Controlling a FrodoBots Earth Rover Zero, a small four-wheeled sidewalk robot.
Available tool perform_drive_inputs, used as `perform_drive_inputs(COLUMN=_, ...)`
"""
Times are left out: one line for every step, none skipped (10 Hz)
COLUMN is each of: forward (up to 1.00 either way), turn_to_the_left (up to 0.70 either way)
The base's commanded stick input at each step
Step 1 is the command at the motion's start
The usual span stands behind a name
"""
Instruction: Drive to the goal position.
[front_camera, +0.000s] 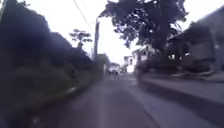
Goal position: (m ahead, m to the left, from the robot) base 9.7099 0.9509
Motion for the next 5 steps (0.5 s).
perform_drive_inputs(forward=0.70, turn_to_the_left=-0.11)
perform_drive_inputs(forward=0.70, turn_to_the_left=-0.19)
perform_drive_inputs(forward=0.70, turn_to_the_left=-0.28)
perform_drive_inputs(forward=0.70, turn_to_the_left=-0.35)
perform_drive_inputs(forward=0.70, turn_to_the_left=-0.35)
